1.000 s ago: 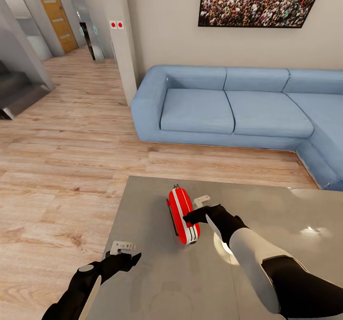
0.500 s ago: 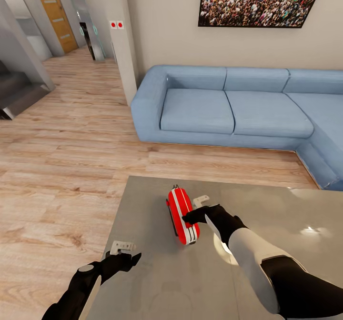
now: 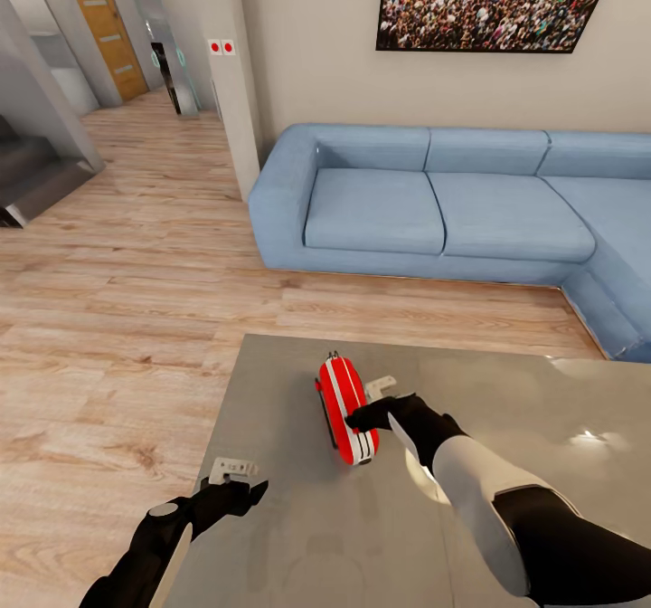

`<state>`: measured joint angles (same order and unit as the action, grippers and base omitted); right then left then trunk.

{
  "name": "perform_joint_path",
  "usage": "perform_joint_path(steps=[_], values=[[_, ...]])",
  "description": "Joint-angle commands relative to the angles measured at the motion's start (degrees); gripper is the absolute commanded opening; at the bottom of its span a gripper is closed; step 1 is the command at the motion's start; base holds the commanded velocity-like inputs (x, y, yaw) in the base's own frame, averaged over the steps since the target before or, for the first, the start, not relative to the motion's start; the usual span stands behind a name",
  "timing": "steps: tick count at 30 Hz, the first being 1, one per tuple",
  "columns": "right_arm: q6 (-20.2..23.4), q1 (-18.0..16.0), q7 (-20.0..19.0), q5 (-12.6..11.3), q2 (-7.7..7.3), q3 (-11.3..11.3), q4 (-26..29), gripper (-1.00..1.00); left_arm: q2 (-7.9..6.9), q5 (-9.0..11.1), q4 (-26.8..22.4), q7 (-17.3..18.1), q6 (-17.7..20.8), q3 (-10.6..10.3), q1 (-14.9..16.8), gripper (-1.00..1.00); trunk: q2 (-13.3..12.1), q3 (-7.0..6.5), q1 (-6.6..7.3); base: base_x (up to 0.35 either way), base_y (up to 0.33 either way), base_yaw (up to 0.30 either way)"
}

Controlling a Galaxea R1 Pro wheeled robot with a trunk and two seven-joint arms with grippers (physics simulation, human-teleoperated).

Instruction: Turn on the radio receiver that's on the table in the living room.

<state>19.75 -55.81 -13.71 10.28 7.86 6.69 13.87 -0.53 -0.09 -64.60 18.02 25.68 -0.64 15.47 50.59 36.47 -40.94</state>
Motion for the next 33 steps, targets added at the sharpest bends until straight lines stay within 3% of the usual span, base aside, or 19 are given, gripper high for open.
perform_joint_path(steps=[1, 10, 11, 33], values=[[-0.1, 0.0, 0.0, 0.0, 0.01, 0.01, -0.17, 1.0, 0.0, 0.0, -0.02, 0.0, 0.0, -0.01, 0.0, 1.0, 0.0, 0.0, 0.0, 0.0, 0.0, 0.0], [-0.49, 0.0, 0.0, 0.01, 0.05, 0.07, -1.13, 1.0, 0.0, 0.0, 0.0, 0.0, 0.0, -0.02, 0.0, 1.0, 0.0, 0.0, 0.0, 0.0, 0.0, 0.0], [-0.53, 0.0, 0.0, 0.01, 0.05, 0.07, -1.16, -1.0, 0.0, 0.0, 0.0, 0.0, 0.0, -0.02, 0.0, 1.0, 0.0, 0.0, 0.0, 0.0, 0.0, 0.0], [-1.24, 0.0, 0.04, 0.01, 0.1, 0.13, -1.21, -1.0, 0.0, 0.01, -0.04, 0.0, -0.02, -0.03, 0.0, 1.0, 0.0, 0.0, 0.0, 0.0, 0.0, 0.0]])
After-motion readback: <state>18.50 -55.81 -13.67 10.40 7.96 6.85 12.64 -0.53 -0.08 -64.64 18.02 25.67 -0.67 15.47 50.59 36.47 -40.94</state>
